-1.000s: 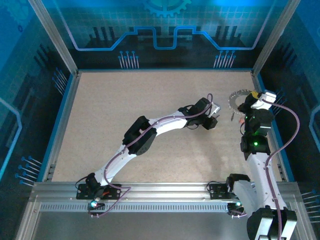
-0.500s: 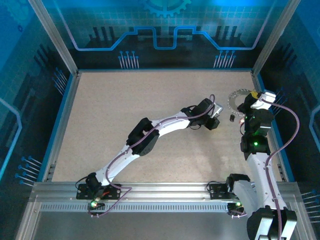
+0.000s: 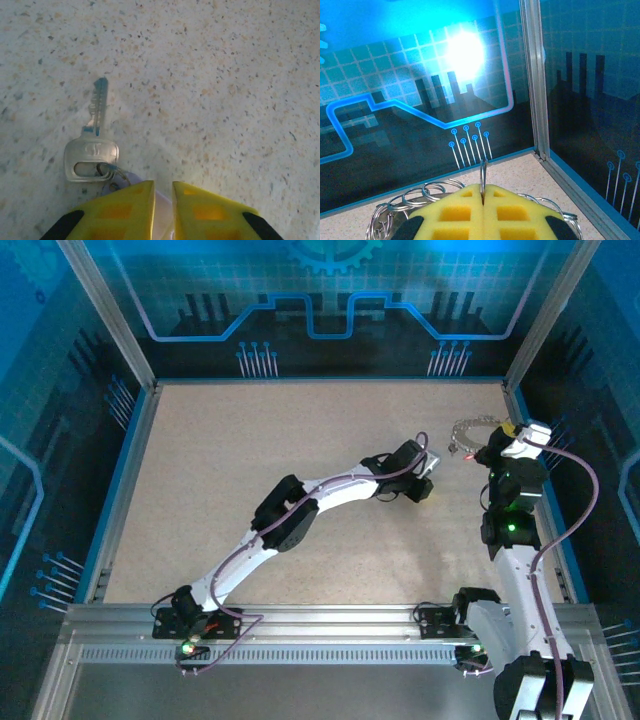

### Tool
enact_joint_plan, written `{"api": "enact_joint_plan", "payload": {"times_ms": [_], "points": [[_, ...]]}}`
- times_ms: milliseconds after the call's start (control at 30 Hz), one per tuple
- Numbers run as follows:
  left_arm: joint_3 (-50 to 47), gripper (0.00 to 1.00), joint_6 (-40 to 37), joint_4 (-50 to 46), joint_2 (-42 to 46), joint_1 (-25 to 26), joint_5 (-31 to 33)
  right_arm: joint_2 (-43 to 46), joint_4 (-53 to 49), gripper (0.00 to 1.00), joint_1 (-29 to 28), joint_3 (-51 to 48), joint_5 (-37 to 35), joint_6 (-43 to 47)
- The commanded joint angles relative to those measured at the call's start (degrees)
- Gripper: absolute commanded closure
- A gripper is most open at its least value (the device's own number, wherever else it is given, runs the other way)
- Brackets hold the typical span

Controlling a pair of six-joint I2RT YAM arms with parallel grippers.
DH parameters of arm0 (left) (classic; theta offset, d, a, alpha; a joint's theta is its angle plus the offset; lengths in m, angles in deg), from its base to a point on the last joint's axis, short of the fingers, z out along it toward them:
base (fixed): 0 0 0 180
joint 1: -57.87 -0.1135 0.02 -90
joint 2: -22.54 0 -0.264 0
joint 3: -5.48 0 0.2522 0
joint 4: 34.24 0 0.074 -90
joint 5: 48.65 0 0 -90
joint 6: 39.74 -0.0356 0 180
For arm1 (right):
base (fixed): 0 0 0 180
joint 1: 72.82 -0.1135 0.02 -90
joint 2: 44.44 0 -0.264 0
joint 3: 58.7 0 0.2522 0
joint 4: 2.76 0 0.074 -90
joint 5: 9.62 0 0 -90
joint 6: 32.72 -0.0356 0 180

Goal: Put the keys on the keyring

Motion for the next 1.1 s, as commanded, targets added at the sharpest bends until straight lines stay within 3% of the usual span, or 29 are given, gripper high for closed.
{"api": "enact_joint_plan", "payload": {"times_ms": [0,233,400,633,933,1067], "points": [[-10.3,0.82,-0.2,0.0,5.2,0.2,2.2,1.4,3.2,1.00,0.9,1.7,0.1,-0.4],[-26.8,0.81,-4.9,2.4,14.2,0.2,2.1,1.8,2.5,1.00,0.9,2.0,1.6,-0.5],[-41.2,0.80,-8.9,4.6,22.2,0.0,5.9,1.6,2.9,1.00,0.9,1.7,5.0,0.1],[-60.1,0.78,-5.5,6.9,35.6,-1.9,6.1,-0.2,4.8,1.00,-1.2,1.6,14.8,3.8],[-72.6,0.77,-3.8,3.2,50.0,-2.9,9.0,-2.2,10.8,1.00,-11.7,-0.1,27.5,16.6],[-76.2,0.75,-3.0,0.4,58.0,-2.9,10.6,-1.2,11.2,1.00,-20.3,-1.9,35.1,30.9]]}}
